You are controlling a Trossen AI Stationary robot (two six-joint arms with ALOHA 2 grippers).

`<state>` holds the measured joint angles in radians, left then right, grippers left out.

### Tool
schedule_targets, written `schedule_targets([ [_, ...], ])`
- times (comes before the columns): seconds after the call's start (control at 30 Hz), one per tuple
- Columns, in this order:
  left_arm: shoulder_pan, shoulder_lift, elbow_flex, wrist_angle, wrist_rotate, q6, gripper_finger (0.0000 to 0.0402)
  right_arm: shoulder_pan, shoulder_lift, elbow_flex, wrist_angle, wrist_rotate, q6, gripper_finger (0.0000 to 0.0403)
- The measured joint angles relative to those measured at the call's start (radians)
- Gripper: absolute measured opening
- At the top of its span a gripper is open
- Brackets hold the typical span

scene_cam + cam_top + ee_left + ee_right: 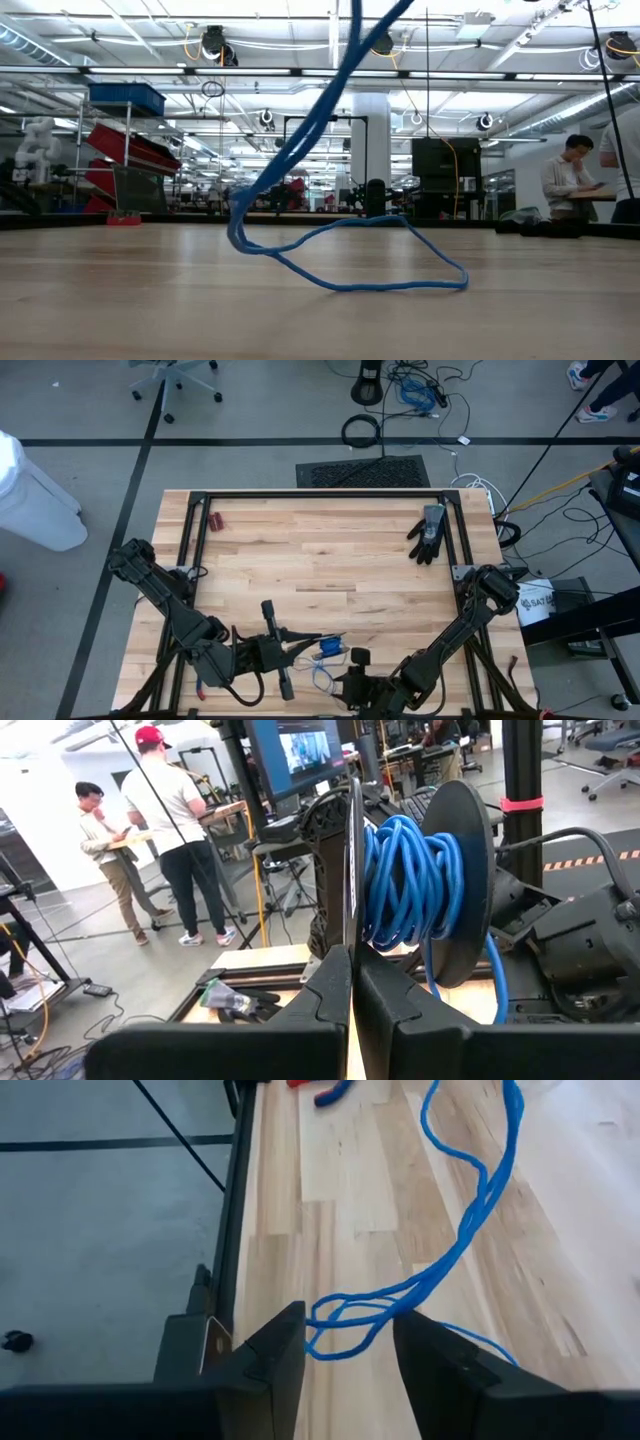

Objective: Coil cords
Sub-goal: Coil the blue wire onto a spool

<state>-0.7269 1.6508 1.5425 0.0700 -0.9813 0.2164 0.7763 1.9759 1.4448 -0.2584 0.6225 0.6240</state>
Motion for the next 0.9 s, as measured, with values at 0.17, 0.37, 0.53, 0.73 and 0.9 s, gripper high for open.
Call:
schedule_targets([
  [0.17, -0.003, 0.000, 0.000, 0.000, -0.026, 0.001, 0.0006, -0.004, 0.032, -0.013, 0.003, 0.009, 0.044, 0.0142],
  [0.37, -0.023, 0.000, 0.000, 0.002, -0.076, 0.028, 0.0006, 0.027, 0.109, -0.033, 0.006, 0.086, 0.098, 0.0142],
  [0.53, -0.021, -0.004, 0.000, 0.004, -0.077, 0.028, 0.0006, 0.037, 0.138, -0.037, 0.053, 0.207, 0.072, 0.0142],
  [0.73, -0.022, -0.005, 0.001, 0.003, -0.077, 0.028, 0.0006, 0.029, 0.130, -0.035, 0.354, 0.231, -0.122, 0.0142],
  [0.9, -0.018, -0.005, 0.001, 0.003, -0.077, 0.027, 0.0006, 0.007, 0.139, -0.034, 0.456, 0.167, -0.157, 0.0142],
])
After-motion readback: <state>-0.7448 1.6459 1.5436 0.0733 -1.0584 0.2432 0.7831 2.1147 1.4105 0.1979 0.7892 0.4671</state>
